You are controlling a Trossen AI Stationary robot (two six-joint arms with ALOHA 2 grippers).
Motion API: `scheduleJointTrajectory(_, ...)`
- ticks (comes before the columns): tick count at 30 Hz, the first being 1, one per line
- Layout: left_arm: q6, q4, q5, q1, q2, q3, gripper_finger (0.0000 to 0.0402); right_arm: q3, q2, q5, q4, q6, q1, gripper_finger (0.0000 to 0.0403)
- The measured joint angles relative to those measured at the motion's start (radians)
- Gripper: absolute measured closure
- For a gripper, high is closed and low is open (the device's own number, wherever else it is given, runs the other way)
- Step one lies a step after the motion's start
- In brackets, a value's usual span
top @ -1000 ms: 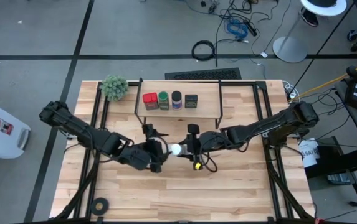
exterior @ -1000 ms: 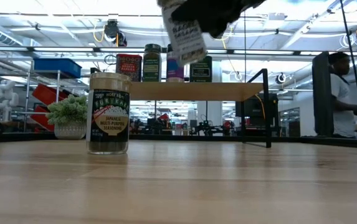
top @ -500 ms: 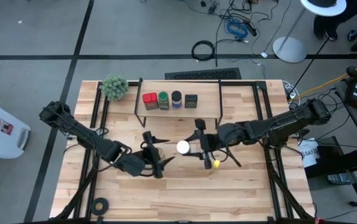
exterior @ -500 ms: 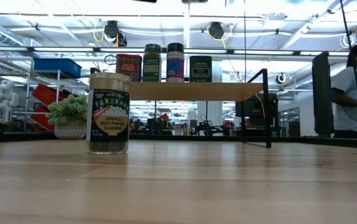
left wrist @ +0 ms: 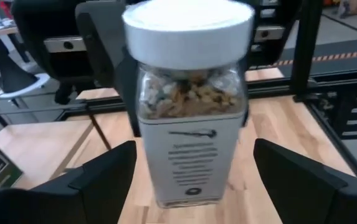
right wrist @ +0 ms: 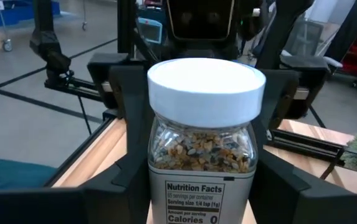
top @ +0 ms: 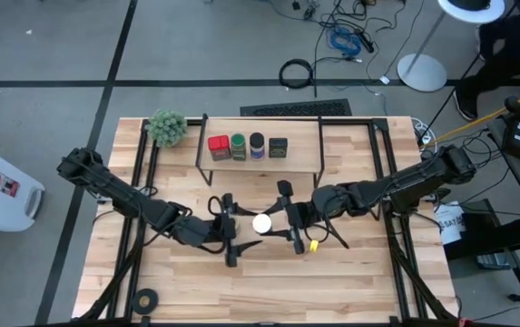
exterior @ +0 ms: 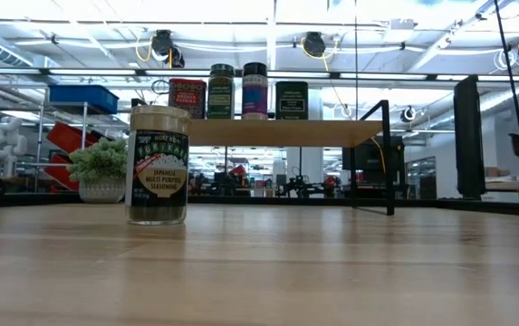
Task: Shelf spices
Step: Put the white seasoning bottle on the shelf aligned with the other black seasoning can
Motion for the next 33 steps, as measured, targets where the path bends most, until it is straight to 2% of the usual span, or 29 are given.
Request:
scheduleJointTrajectory(12,-0.018,-0.011,0.015,0.043,0.048,0.0,0.0074,-0.001,0.003,0.0,0.04,-0.009,0.0,0.0208)
scheduleJointTrajectory(24,0.0,-0.014,0.02,0.047,0.048,0.0,0.0154,-0.001,0.003,0.011,0.021,0.001,0.0,0.0206)
scheduleJointTrajectory(29,-0.005,-0.017,0.058,0.048,0.048,0.0,0.0195,-0.001,0.003,0.015,0.007,0.005,0.0,0.0195)
scheduleJointTrajectory(33,-0.005,-0.025,0.067,0.048,0.048,0.0,0.0198,0.0,0.003,0.014,-0.007,0.022,-0.003,0.019)
